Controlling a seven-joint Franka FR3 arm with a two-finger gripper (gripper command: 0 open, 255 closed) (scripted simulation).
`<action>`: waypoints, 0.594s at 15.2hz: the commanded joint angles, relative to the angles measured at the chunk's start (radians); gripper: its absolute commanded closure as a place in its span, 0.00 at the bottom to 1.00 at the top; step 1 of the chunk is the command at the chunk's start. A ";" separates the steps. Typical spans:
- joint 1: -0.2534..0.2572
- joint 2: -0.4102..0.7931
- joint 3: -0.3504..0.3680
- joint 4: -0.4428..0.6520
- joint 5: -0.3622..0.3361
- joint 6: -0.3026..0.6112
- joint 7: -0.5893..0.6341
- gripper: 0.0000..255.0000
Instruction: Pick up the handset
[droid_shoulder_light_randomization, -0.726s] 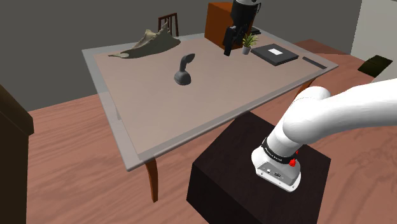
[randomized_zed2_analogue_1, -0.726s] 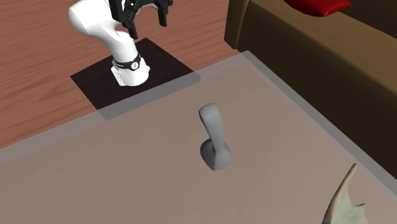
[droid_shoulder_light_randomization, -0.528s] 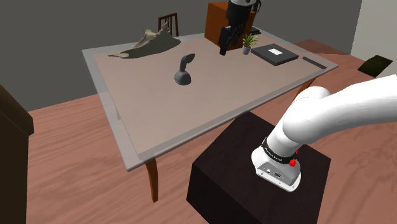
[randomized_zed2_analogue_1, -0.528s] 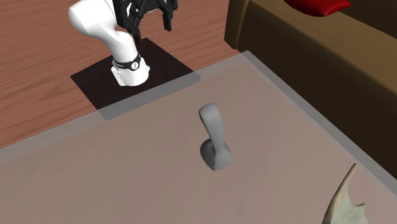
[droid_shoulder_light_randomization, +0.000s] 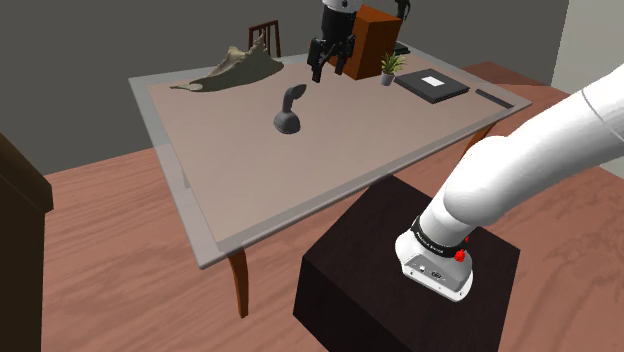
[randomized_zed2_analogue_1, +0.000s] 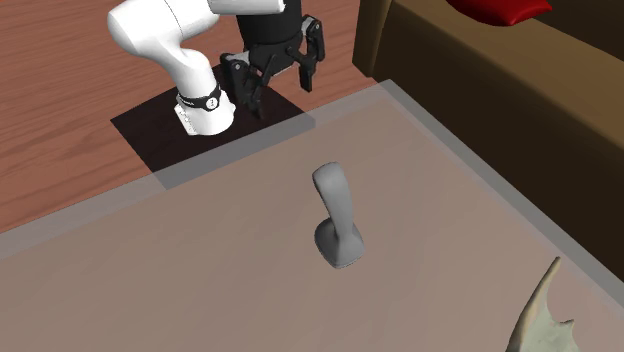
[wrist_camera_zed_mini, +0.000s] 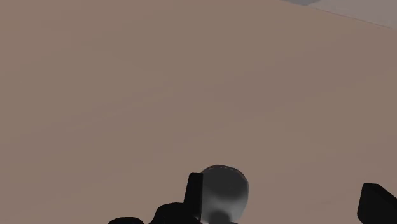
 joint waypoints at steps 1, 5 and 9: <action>-0.002 0.084 -0.013 0.059 0.032 0.018 0.013 0.00; -0.009 0.250 -0.038 0.184 0.102 0.044 0.030 0.00; -0.022 0.415 -0.058 0.326 0.182 0.050 0.041 0.00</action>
